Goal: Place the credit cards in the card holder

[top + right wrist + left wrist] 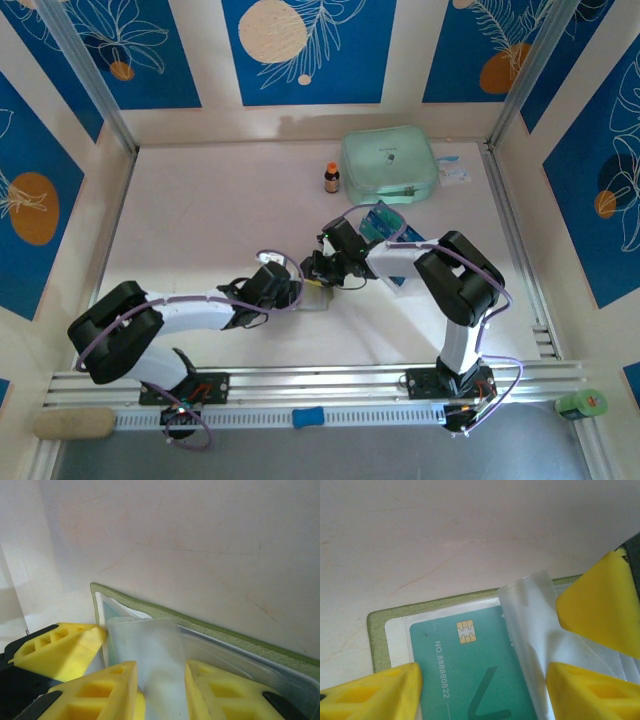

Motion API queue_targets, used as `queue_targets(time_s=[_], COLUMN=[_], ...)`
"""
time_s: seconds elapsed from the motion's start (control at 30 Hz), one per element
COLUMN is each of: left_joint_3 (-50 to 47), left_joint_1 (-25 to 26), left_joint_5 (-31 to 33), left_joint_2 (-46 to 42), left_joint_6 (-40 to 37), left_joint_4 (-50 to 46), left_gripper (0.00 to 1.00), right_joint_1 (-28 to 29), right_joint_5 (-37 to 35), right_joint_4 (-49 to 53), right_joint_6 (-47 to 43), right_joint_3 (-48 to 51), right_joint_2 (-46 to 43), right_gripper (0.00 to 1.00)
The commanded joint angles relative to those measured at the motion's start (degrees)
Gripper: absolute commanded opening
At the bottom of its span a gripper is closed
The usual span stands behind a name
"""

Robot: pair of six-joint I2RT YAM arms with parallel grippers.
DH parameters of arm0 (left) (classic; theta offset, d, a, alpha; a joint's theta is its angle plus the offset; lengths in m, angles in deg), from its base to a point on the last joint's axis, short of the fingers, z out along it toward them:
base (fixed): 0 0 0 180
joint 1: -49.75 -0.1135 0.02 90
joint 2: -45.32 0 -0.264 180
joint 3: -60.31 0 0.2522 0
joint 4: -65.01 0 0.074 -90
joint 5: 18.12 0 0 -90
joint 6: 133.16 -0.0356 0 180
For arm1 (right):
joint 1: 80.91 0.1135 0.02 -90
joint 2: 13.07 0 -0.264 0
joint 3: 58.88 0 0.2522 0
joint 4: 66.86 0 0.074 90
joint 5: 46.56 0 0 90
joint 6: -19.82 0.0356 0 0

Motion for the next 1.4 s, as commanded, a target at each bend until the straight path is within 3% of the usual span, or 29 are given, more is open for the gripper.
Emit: queue_targets(time_s=[0.0,0.37,1.13,1.37], left_joint_3=[-1.34,-1.64,-1.48,-1.46], left_joint_1=[0.29,0.28,0.34,0.27], left_joint_5=[-0.67,-0.76,-0.67,-0.12], left_joint_2=[-0.52,-0.53,-0.62,-2.13], left_joint_6=[0.08,0.08,0.02,0.28], left_joint_4=[-1.34,-1.05,-0.96,-1.74], left_gripper=[0.64,0.61,0.61,0.72], right_joint_1=[0.10,0.40,3.61,3.20], right_joint_5=[2.11,-2.33,-0.91,1.84], right_joint_4=[-0.21,3.83,0.73,-2.43], right_joint_6=[1.14,-0.52,2.52,4.77], right_joint_3=[1.14,3.31,4.13,5.24], right_joint_2=[-0.93,-7.16,-3.04,-2.95], right_gripper=[0.32,0.34,0.34,0.34])
